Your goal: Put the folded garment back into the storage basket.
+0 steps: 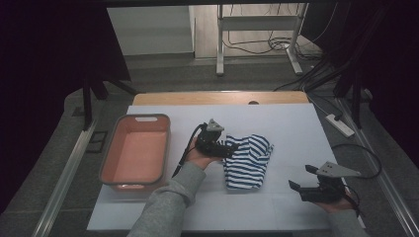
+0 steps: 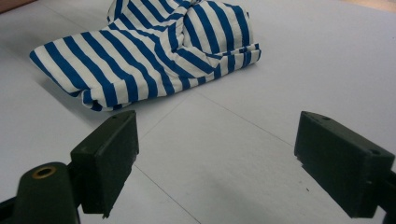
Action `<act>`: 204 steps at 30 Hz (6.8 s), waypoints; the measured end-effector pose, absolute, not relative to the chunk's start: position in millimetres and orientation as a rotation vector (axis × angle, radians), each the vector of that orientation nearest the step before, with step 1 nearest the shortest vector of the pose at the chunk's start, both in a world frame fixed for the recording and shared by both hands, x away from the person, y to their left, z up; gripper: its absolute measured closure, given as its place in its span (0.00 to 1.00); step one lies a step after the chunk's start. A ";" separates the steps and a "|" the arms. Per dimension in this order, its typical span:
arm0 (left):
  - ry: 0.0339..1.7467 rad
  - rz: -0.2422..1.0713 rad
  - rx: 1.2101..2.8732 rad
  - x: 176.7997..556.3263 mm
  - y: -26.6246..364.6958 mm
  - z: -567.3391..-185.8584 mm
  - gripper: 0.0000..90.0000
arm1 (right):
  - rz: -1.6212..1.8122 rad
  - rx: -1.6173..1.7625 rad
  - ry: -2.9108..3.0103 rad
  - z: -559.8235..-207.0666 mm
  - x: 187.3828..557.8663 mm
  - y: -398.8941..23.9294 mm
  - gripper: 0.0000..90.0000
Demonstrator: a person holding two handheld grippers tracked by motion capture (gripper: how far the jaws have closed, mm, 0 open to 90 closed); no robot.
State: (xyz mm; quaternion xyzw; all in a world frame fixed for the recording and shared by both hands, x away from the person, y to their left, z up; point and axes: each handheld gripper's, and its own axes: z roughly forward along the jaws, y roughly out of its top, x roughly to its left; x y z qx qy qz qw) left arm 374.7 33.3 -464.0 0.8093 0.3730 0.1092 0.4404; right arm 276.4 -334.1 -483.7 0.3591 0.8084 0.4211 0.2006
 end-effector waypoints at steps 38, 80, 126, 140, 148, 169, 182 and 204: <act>0.979 0.246 2.103 412.8 22.5 -496.0 0.15 | 1.172 1.005 2.261 -484.4 277.6 -336.2 0.16; 1.040 0.151 2.181 429.7 8.5 -531.3 0.12 | 1.155 0.983 2.283 -484.9 277.4 -333.8 0.16; 0.870 0.118 2.172 410.1 3.6 -509.7 0.81 | 1.119 0.965 2.307 -485.6 277.8 -331.9 0.16; 0.828 0.067 2.078 399.1 9.2 -489.4 0.81 | 1.112 0.968 2.307 -485.7 277.9 -331.6 0.16; 0.800 0.051 2.039 391.1 10.8 -478.4 0.81 | 1.108 0.964 2.305 -485.2 277.9 -331.4 0.16; 0.780 0.035 1.898 377.9 25.6 -456.4 0.81 | 1.113 0.958 2.300 -484.9 278.5 -331.2 0.16; 0.761 0.045 1.858 371.1 32.9 -444.9 0.82 | 1.113 0.955 2.300 -484.6 279.1 -330.5 0.16; 0.753 0.075 1.790 362.3 46.8 -424.7 0.81 | 1.108 0.959 2.299 -485.1 278.0 -331.0 0.17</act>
